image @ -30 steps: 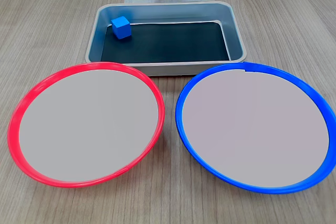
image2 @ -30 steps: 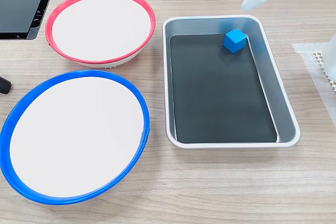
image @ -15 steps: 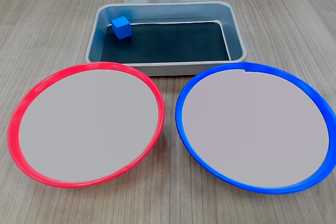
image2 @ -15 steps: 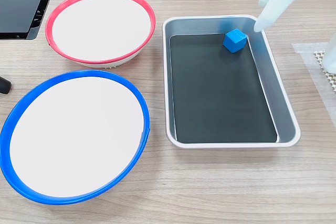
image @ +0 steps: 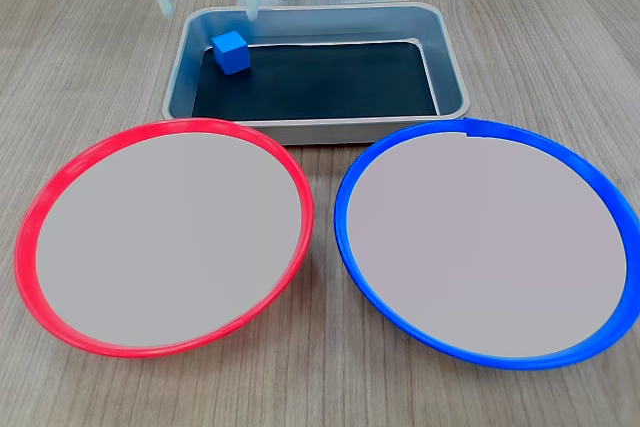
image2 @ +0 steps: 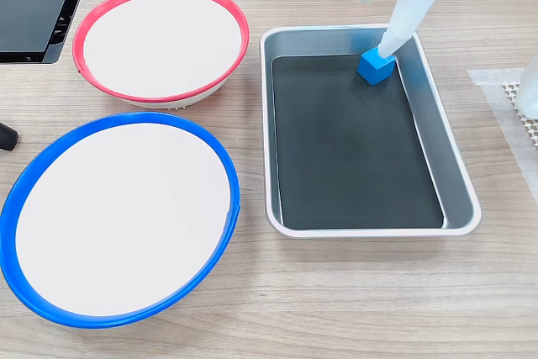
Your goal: Move a blue block from tray to blue dish
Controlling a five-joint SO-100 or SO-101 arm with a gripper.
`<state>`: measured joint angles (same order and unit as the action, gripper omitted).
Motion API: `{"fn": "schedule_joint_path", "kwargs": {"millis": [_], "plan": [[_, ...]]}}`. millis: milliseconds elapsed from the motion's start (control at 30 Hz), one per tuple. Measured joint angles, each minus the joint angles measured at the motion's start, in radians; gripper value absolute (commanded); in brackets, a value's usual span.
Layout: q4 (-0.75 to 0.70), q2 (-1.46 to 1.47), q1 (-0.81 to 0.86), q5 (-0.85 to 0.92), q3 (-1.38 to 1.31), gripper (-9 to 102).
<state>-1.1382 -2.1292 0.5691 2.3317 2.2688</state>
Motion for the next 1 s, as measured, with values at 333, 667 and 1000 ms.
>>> {"fn": "schedule_joint_path", "kwargs": {"millis": [333,667,1000], "plan": [[0.051,0.061,-0.026,0.229,0.078,29],[0.129,0.072,-0.061,0.252,0.155,23],[0.183,0.098,-0.063,0.252,0.155,12]]}}
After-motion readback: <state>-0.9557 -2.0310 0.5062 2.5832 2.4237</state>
